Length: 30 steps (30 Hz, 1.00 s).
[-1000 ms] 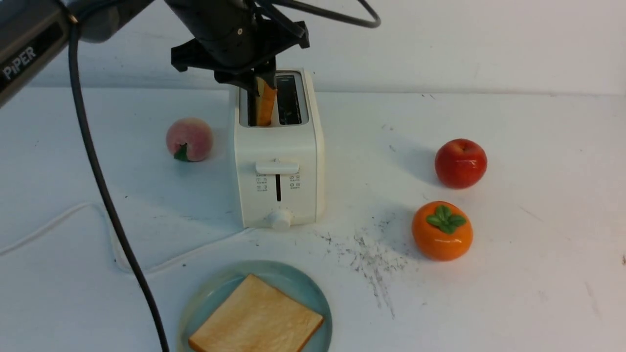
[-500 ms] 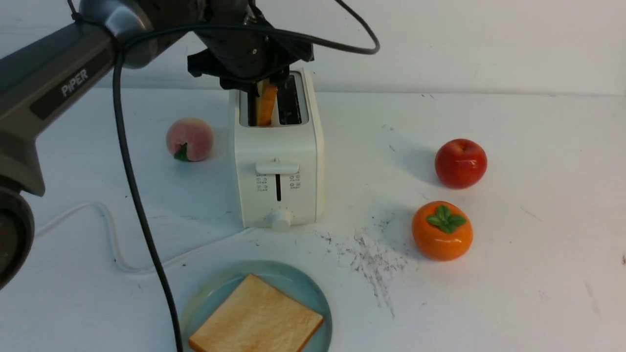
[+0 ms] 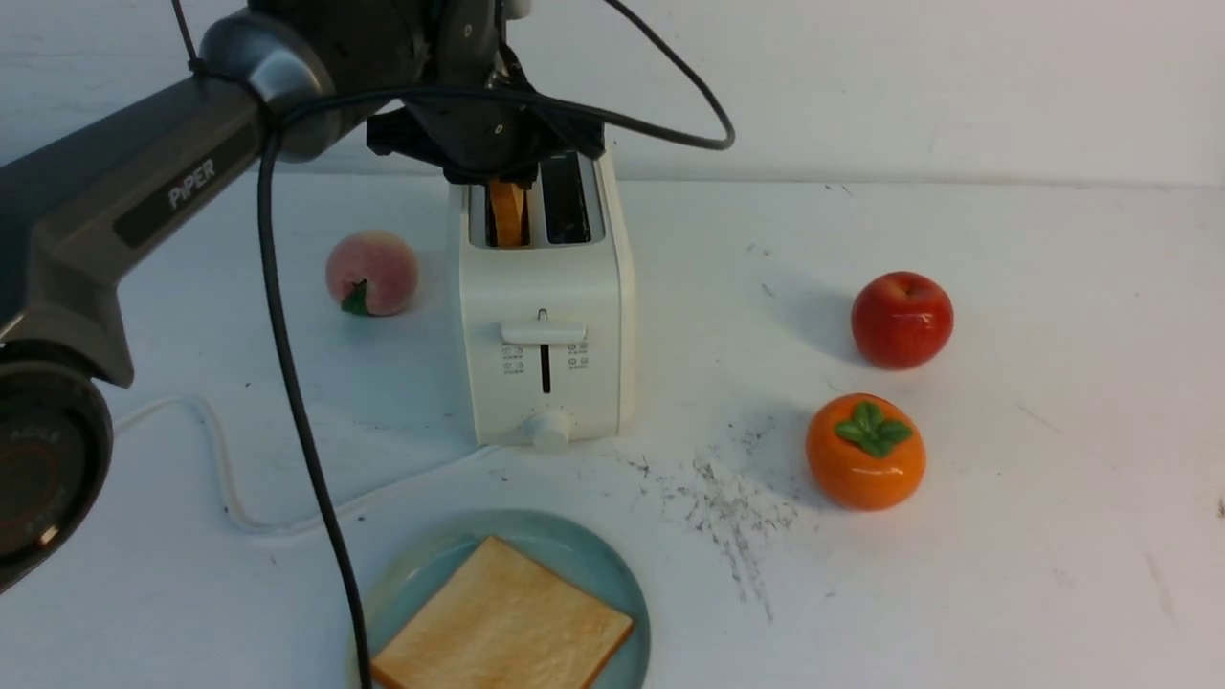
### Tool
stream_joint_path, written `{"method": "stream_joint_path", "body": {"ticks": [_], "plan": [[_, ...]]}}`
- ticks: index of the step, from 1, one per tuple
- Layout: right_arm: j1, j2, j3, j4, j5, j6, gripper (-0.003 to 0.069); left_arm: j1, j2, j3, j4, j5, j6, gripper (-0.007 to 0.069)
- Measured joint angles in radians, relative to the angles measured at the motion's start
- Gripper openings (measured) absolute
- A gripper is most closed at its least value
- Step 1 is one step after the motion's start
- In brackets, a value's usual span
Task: Take toasted bread from bread machine on white table place on plate.
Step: 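Reach for a toast slice standing in the toaster with the left gripper, then place the slice of bread on the plate with the left gripper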
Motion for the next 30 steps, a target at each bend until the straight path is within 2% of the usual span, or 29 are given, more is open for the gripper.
{"method": "stream_joint_path", "body": {"ticks": [5, 9, 11, 13, 16, 21, 26, 27, 28, 30], "plan": [[0.0, 0.0, 0.0, 0.002, 0.0, 0.0, 0.0013, 0.0, -0.084, -0.087, -0.015, 0.062, 0.005, 0.0104], [0.0, 0.0, 0.0, 0.051, 0.0, 0.0, 0.0013, 0.0, -0.245, -0.185, -0.057, 0.202, 0.021, 0.0104], [0.0, 0.0, 0.0, 0.064, 0.0, 0.0, 0.0013, 0.0, -0.285, -0.195, -0.063, 0.25, 0.034, 0.0104], [0.0, 0.001, 0.0, 0.087, 0.0, 0.0, 0.0015, 0.0, -0.375, -0.202, -0.087, 0.378, 0.06, 0.0104], [0.0, 0.001, 0.0, 0.09, 0.003, 0.0, 0.0015, 0.0, -0.46, -0.147, -0.154, 0.41, 0.082, 0.0104], [0.0, 0.001, 0.0, 0.088, 0.021, 0.0, 0.0022, -0.001, -0.615, 0.163, -0.343, 0.41, 0.166, 0.0104], [0.0, 0.001, 0.0, 0.087, 0.036, 0.0, 0.0025, -0.001, -0.762, 0.621, -0.452, 0.386, 0.229, 0.0104], [0.0, 0.001, 0.0, 0.087, 0.036, 0.0, 0.0025, -0.001, -0.772, 0.642, -0.461, 0.38, 0.231, 0.0104], [0.0, 0.001, 0.0, 0.087, 0.037, 0.0, 0.0026, -0.001, -0.804, 0.806, -0.5, 0.299, 0.236, 0.0104], [0.0, 0.002, 0.0, 0.087, 0.037, 0.0, 0.0028, -0.001, -0.816, 0.938, -0.535, 0.205, 0.24, 0.0104]]}}
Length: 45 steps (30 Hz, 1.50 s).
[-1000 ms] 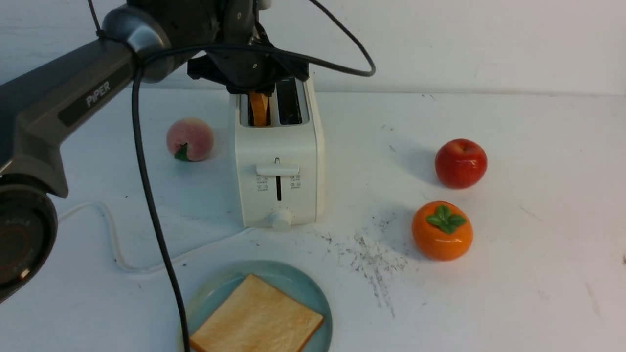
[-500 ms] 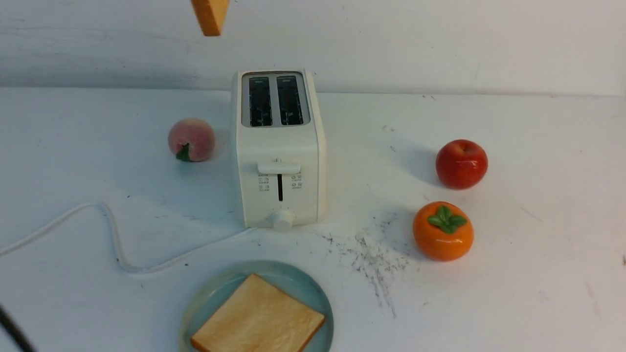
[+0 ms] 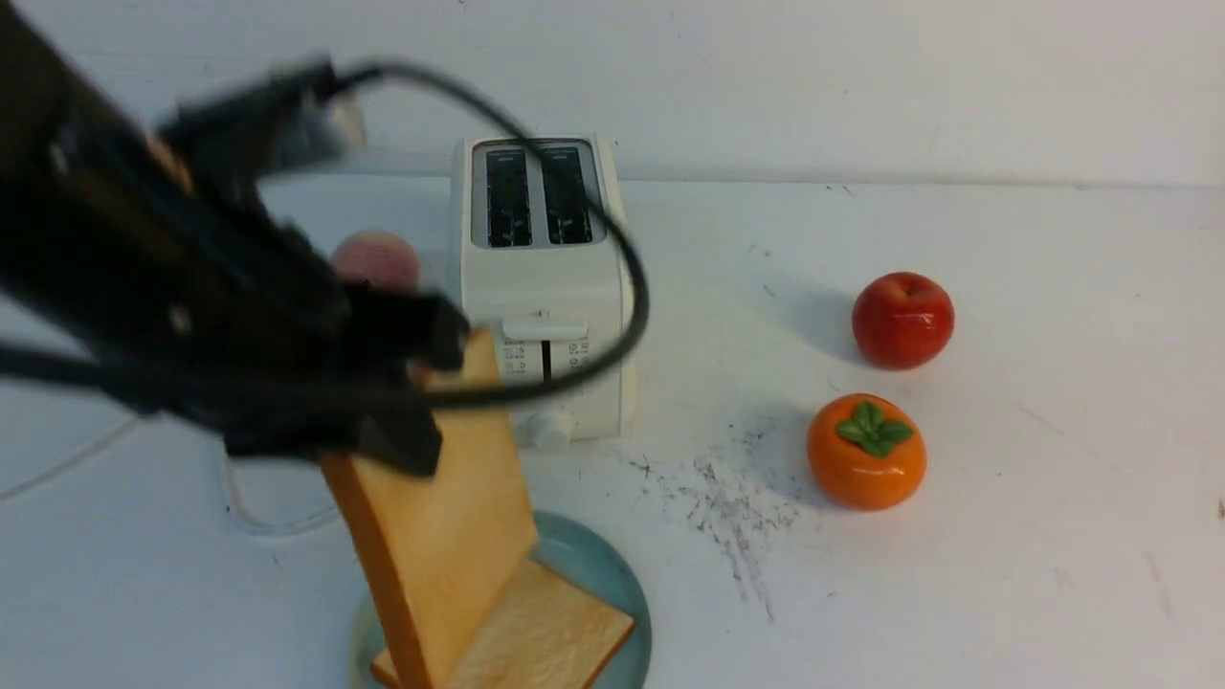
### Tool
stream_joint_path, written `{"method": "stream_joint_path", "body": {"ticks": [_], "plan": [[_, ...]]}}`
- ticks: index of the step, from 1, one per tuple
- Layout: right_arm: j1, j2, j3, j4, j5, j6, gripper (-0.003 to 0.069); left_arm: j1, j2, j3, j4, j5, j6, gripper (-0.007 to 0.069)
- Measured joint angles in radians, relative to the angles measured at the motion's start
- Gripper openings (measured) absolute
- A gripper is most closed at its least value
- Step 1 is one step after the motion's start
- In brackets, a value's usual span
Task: Take toasted bread from bread machine on white table place on plate.
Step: 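Place the slice of bread on the plate with the left gripper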
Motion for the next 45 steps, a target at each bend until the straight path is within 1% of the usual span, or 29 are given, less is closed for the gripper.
{"method": "stream_joint_path", "body": {"ticks": [1, 2, 3, 4, 6, 8, 13, 14, 17, 18, 19, 22, 24, 25, 28, 34, 41, 45], "plan": [[0.0, 0.0, 0.0, 0.0, 0.001, 0.0, 0.003, 0.0, -0.004, 0.118, -0.045, -0.104, 0.01, 0.0104], [0.0, 0.001, 0.0, 0.0, 0.001, 0.0, 0.0031, 0.0, -0.004, 0.193, -0.078, -0.178, 0.027, 0.0104], [0.0, 0.001, 0.0, 0.0, 0.001, 0.0, 0.0032, 0.0, -0.003, 0.207, -0.091, -0.192, 0.031, 0.0104], [0.0, 0.002, 0.0, 0.0, 0.001, 0.0, 0.0033, 0.0, 0.003, 0.303, -0.143, -0.298, 0.075, 0.0104], [0.0, 0.002, 0.0, 0.001, 0.001, 0.0, 0.0033, 0.0, 0.014, 0.384, -0.205, -0.401, 0.138, 0.0104], [0.0, 0.002, 0.0, 0.003, 0.001, 0.0, 0.0033, 0.0, 0.015, 0.422, -0.255, -0.463, 0.193, 0.0104], [0.0, 0.002, 0.0, 0.003, 0.002, 0.0, 0.0036, 0.0, 0.013, 0.442, -0.401, -0.523, 0.327, 0.0104], [0.0, 0.002, 0.0, 0.003, 0.002, 0.0, 0.0036, 0.0, 0.013, 0.442, -0.401, -0.523, 0.327, 0.0104], [0.0, 0.002, 0.0, 0.003, 0.009, 0.0, 0.0038, 0.0, 0.003, 0.444, -0.55, -0.544, 0.456, 0.0104], [0.0, 0.002, 0.0, 0.003, 0.01, 0.0, 0.0038, 0.0, 0.002, 0.444, -0.585, -0.548, 0.478, 0.0104], [0.0, 0.002, 0.0, 0.003, 0.01, 0.0, 0.0038, 0.0, 0.002, 0.444, -0.585, -0.549, 0.486, 0.0104], [0.0, 0.002, 0.0, 0.003, 0.013, 0.0, 0.0039, 0.0, 0.0, 0.444, -0.74, -0.566, 0.617, 0.0104], [0.0, 0.002, 0.0, 0.003, 0.013, 0.0, 0.0039, 0.0, 0.0, 0.444, -0.761, -0.571, 0.645, 0.0104], [0.0, 0.002, 0.0, 0.003, 0.013, 0.0, 0.0039, 0.0, 0.008, 0.444, -0.78, -0.585, 0.686, 0.0104], [0.0, 0.002, 0.0, 0.003, 0.014, 0.0, 0.0039, 0.0, 0.039, 0.444, -0.789, -0.616, 0.73, 0.0104], [0.0, 0.002, 0.0, 0.003, 0.015, 0.0, 0.0043, 0.0, 0.137, 0.444, -0.793, -0.641, 0.752, 0.0104], [0.0, 0.002, 0.0, 0.003, 0.015, 0.0, 0.0048, 0.0, 0.233, 0.444, -0.815, -0.681, 0.752, 0.0104], [0.0, 0.002, 0.0, 0.003, 0.019, 0.0, 0.0055, 0.0, 0.26, 0.444, -0.819, -0.7, 0.752, 0.0131]]}}
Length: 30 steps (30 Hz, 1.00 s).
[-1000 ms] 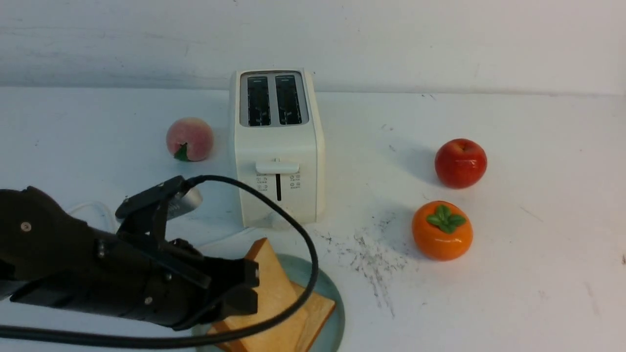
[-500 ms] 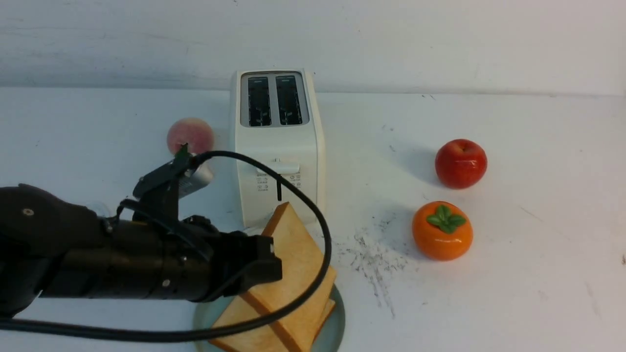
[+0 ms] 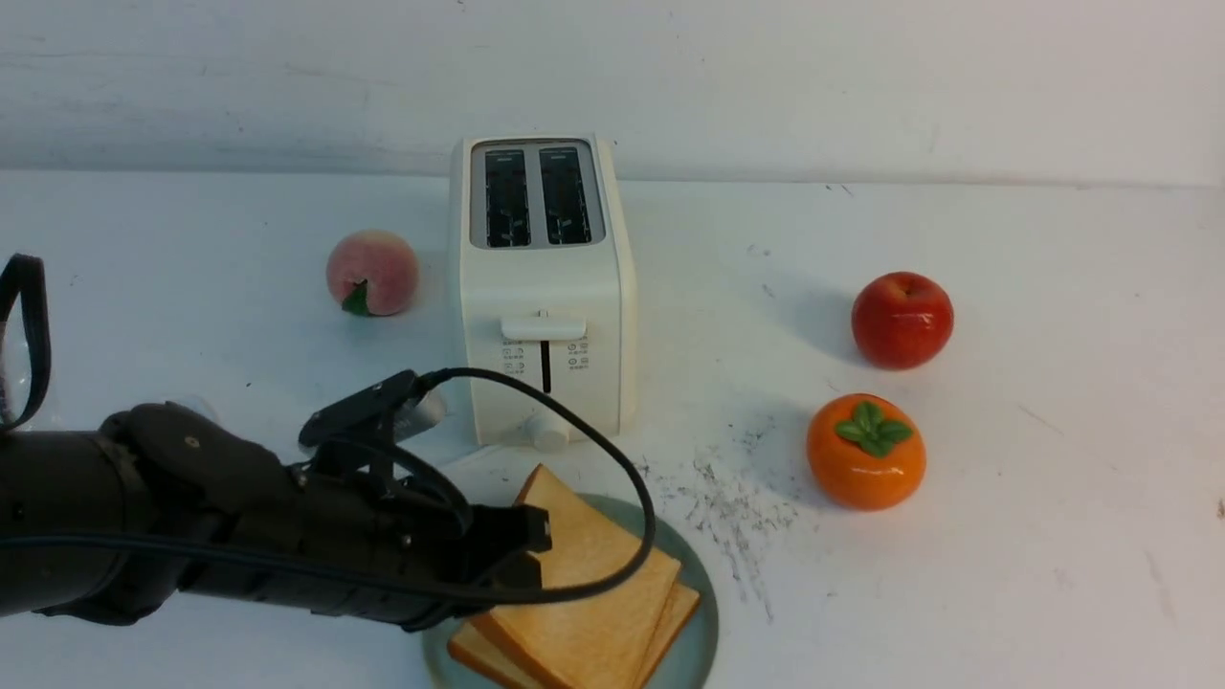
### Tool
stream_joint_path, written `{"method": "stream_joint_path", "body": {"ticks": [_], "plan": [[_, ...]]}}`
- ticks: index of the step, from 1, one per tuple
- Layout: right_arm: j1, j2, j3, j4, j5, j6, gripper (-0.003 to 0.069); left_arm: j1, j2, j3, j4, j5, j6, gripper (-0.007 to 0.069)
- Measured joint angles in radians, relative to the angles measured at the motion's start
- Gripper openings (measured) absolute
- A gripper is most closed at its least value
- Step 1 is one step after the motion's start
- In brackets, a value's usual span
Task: Take toasted bread from bread machine on white table place on plate.
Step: 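Place the slice of bread on the plate with the left gripper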
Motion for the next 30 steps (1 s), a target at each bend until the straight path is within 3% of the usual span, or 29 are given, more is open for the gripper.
{"method": "stream_joint_path", "body": {"ticks": [8, 12, 17, 23, 30], "plan": [[0.0, 0.0, 0.0, 0.0, 0.008, 0.0, 0.0066, 0.0, 0.006, 0.0, 0.012, -0.016, 0.002, 0.0318], [0.0, 0.0, 0.0, 0.0, 0.019, 0.0, 0.0074, 0.0, 0.006, 0.0, 0.016, -0.027, 0.004, 0.0375], [0.0, 0.0, 0.0, 0.003, 0.025, 0.0, 0.008, 0.0, 0.006, 0.0, 0.044, -0.052, 0.004, 0.0393], [0.0, 0.0, 0.0, 0.003, 0.034, 0.0, 0.0086, 0.0, 0.006, 0.0, 0.163, -0.138, 0.004, 0.0395], [0.0, 0.0, 0.0, 0.004, 0.035, 0.0, 0.009, 0.001, 0.0, 0.0, 0.186, -0.204, 0.004, 0.0394]]}}
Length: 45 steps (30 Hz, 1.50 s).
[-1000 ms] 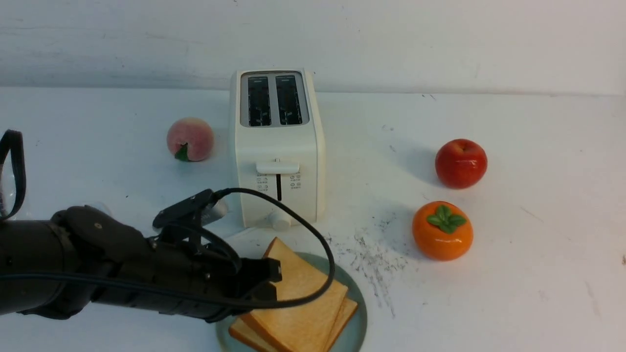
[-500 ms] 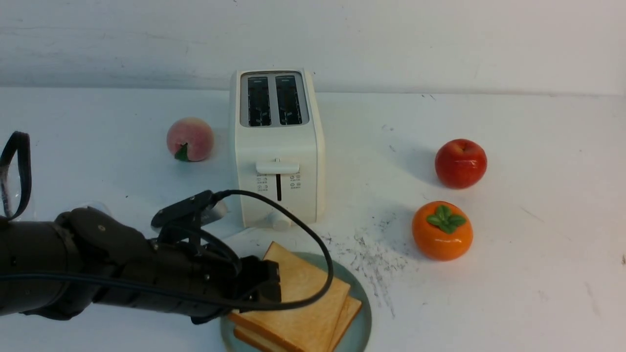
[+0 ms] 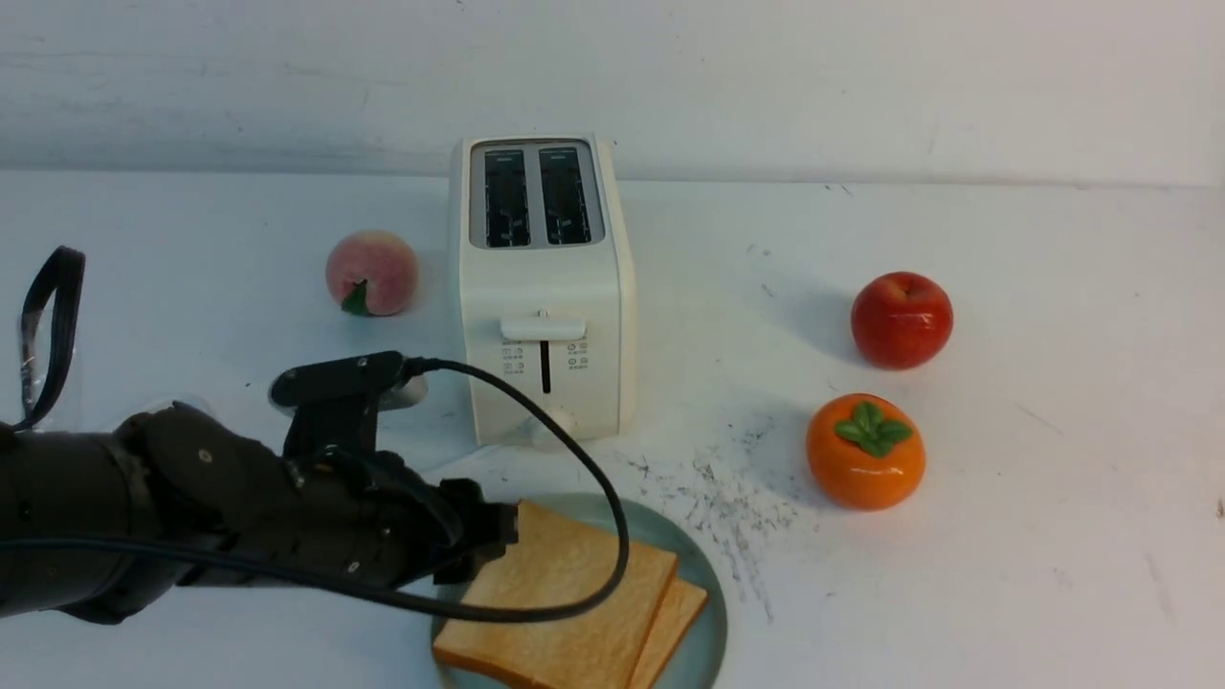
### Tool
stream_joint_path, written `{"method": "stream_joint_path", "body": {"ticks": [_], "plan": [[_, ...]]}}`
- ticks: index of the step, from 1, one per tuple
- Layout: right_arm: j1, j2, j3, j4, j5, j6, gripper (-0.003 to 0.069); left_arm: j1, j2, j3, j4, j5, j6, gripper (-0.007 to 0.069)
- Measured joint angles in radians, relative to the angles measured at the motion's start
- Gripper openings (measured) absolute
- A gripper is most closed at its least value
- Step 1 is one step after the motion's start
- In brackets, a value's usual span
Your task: Take toasted bread from bread machine on white table place on plate.
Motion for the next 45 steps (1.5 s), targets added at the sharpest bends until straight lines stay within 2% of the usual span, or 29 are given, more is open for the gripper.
{"method": "stream_joint_path", "body": {"ticks": [3, 7, 11, 12, 13, 14, 19, 21, 22, 25, 31, 37, 45], "plan": [[0.0, 0.0, 0.0, 0.001, 0.0, 0.0, 0.0095, 0.0, -0.031, 0.0, 0.0, 0.02, 0.0, 0.0382], [0.0, 0.0, 0.0, -0.007, 0.023, -0.023, 0.0096, 0.0, -0.145, 0.0, 0.001, 0.091, 0.0, 0.029], [0.0, 0.0, -0.001, -0.067, 0.169, -0.103, 0.0097, 0.0, -0.323, 0.0, 0.005, 0.154, 0.0, 0.0086], [0.0, 0.0, -0.001, -0.07, 0.177, -0.104, 0.0098, 0.0, -0.329, 0.0, 0.005, 0.154, 0.0, 0.0086], [0.0, 0.0, -0.001, -0.096, 0.229, -0.11, 0.0099, 0.0, -0.38, 0.0, 0.005, 0.169, 0.0, 0.0005], [0.0, 0.0, -0.001, -0.112, 0.274, -0.11, 0.0099, 0.0, -0.406, 0.0, 0.005, 0.177, -0.003, -0.0014], [0.0, -0.012, 0.013, -0.122, 0.343, -0.109, 0.008, 0.0, -0.473, 0.001, 0.005, 0.194, -0.023, -0.0014], [0.0, -0.074, 0.086, -0.106, 0.329, -0.103, 0.0018, 0.0, -0.489, 0.002, 0.005, 0.216, -0.03, -0.0014], [0.0, -0.08, 0.093, -0.103, 0.324, -0.103, 0.0013, 0.0, -0.489, 0.002, 0.005, 0.217, -0.03, -0.0014], [0.0, -0.202, 0.213, -0.079, 0.183, -0.107, -0.0013, 0.0, -0.49, 0.002, 0.019, 0.239, -0.03, -0.0014], [0.0, -0.393, 0.456, -0.064, -0.236, -0.2, -0.0011, 0.0, -0.49, 0.002, 0.042, 0.25, -0.03, -0.0014], [0.0, -0.427, 0.546, -0.018, -0.385, -0.202, -0.0008, 0.0, -0.49, 0.002, 0.045, 0.25, -0.03, -0.0014], [0.0, -0.428, 0.56, 0.318, -0.455, -0.04, -0.0008, 0.0, -0.49, 0.002, 0.045, 0.25, -0.03, -0.0014]]}}
